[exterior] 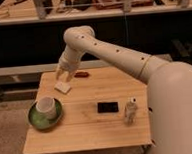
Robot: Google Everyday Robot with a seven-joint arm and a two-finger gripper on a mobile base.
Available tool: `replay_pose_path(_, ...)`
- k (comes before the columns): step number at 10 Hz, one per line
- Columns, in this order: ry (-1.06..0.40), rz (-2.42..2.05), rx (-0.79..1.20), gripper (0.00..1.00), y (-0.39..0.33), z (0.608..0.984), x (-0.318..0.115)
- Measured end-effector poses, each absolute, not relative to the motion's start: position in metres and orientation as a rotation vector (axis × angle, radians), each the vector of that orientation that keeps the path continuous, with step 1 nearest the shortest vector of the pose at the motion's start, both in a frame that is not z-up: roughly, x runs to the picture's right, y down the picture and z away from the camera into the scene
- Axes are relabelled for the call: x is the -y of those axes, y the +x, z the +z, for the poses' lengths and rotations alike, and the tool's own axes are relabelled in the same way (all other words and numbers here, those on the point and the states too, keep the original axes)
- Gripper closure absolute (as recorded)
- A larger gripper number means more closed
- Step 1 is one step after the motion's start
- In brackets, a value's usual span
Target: Knock the bottle over
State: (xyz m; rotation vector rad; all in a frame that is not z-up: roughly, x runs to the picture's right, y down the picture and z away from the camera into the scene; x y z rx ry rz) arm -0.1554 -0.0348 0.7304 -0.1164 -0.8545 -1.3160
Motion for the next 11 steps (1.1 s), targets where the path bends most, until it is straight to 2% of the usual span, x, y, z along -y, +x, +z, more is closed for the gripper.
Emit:
replay_pose_path(7,-0.139,-1.311,0.852,0.55,-0.126,0.716,0.038)
replay_pose_path(11,-0.149,-1.320,0.855,0.55,-0.157,0.712,0.036)
